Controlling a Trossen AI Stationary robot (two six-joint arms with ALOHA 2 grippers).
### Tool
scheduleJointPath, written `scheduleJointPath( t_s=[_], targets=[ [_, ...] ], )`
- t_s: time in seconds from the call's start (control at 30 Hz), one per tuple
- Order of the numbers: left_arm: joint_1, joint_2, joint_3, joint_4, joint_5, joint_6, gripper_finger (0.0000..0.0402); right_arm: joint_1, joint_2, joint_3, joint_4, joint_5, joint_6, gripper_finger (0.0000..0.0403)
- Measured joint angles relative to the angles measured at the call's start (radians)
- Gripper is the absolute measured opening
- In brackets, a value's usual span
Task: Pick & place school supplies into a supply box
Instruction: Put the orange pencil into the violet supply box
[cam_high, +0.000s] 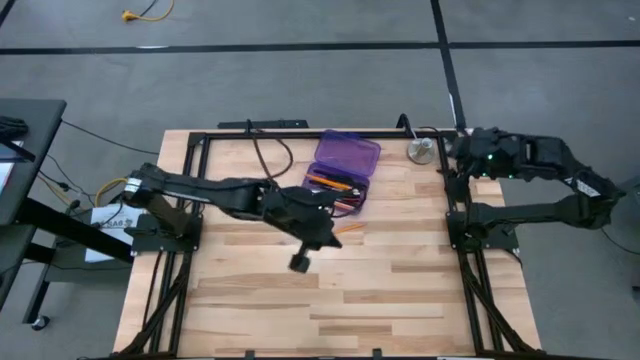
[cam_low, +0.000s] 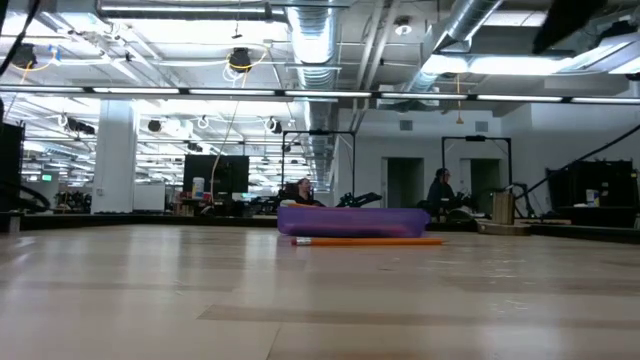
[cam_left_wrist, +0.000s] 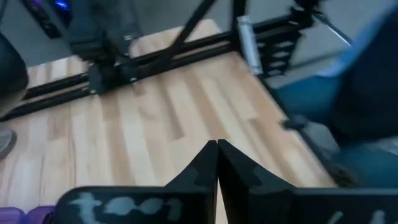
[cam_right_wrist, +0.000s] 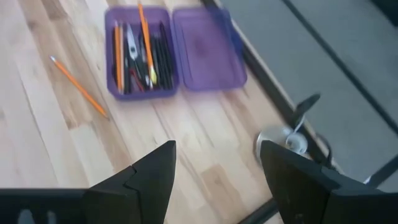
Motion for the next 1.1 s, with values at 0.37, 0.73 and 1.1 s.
scheduleJointPath(
  t_s=[0.37,0.73,1.1],
  targets=[
    [0.205,-0.052,-0.756,0.922,0.016,-0.107,0.0,0.0,-0.146,-0.198,0.035,0.007,0.06,0.023],
    [0.205,0.06,-0.736,0.943,-0.116,-0.127,0.0024,0.0,-0.162,-0.22,0.06,0.007,0.053,0.023],
    [0.196,0.221,-0.629,0.8,-0.169,-0.178,0.0114,0.0,-0.161,-0.22,0.052,0.002,0.051,0.023]
  ],
)
